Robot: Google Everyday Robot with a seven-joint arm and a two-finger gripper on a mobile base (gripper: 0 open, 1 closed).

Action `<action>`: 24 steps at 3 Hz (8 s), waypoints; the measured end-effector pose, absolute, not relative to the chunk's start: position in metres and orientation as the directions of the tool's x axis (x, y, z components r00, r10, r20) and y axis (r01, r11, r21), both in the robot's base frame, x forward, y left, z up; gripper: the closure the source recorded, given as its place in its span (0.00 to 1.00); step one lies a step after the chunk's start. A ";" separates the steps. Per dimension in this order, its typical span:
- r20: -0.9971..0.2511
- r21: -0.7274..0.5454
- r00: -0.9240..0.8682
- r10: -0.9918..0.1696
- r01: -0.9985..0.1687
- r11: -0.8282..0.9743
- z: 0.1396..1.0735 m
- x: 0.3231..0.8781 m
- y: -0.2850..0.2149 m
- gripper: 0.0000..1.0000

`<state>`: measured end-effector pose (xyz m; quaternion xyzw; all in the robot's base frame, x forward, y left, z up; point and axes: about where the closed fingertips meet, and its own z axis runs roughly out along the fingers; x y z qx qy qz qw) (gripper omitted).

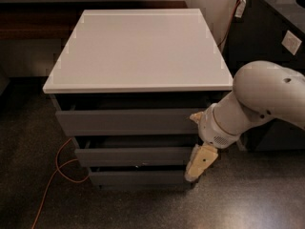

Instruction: Pick green can from bottom drawer and place on counter

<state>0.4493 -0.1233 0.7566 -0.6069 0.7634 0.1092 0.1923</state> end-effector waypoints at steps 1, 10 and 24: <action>-0.450 -0.065 -0.165 -0.878 -0.974 0.216 0.720 0.443 -0.105 0.00; -0.395 -0.060 -0.001 -0.919 -0.998 0.027 0.408 0.472 -0.034 0.00; -0.446 -0.293 0.010 -0.895 -0.947 0.135 0.175 0.630 -0.097 0.62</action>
Offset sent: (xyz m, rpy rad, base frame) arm -0.0141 0.0534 -0.1350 -0.0063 0.0040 0.0771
